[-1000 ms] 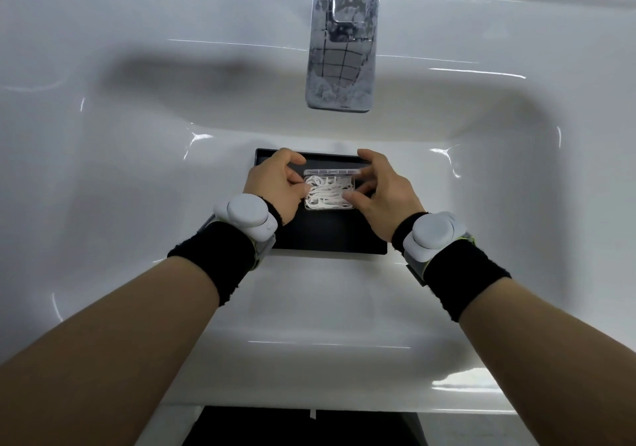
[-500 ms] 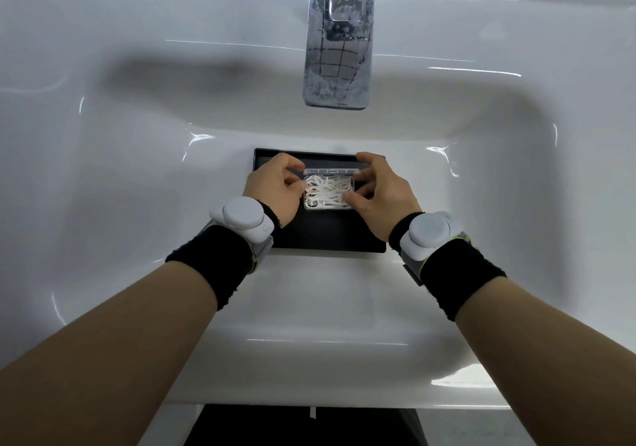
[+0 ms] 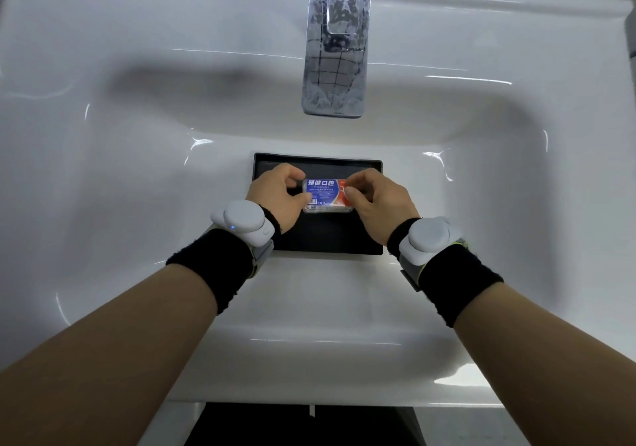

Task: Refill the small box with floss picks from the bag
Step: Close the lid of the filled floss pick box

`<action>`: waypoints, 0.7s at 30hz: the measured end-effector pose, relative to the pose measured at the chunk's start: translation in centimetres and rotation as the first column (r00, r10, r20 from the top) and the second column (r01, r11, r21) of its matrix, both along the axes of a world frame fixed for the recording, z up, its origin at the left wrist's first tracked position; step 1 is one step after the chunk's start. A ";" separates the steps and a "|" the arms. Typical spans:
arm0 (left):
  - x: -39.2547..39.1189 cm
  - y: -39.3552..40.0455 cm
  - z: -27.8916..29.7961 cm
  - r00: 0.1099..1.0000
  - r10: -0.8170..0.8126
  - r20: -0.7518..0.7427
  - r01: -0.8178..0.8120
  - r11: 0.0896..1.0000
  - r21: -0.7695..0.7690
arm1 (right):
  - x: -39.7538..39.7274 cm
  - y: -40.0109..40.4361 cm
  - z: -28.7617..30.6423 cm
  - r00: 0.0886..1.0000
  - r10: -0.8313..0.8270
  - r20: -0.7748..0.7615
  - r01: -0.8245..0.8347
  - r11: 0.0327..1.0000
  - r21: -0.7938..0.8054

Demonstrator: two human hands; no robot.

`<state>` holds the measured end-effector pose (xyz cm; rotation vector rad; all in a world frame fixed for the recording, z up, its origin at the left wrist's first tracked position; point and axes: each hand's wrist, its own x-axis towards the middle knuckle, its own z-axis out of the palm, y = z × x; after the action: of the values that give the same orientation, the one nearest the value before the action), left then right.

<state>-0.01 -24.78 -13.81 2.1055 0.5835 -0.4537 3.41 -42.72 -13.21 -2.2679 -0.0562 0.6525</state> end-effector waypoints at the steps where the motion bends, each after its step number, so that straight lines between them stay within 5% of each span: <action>1: -0.1 -0.1 -0.3 1.000 0.010 -0.011 -0.010 1.000 -0.006 | -0.1 0.0 -0.2 1.000 -0.009 -0.002 0.009 1.000 -0.002; 21: 0.2 1.4 1.3 0.994 0.089 0.063 -0.097 0.986 0.135 | -0.2 3.7 0.3 0.997 -0.061 0.050 0.062 0.998 -0.020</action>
<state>0.16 -23.41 -12.48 2.2036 0.6934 -0.3071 3.16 -38.97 -12.90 -2.2969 -0.0042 0.5672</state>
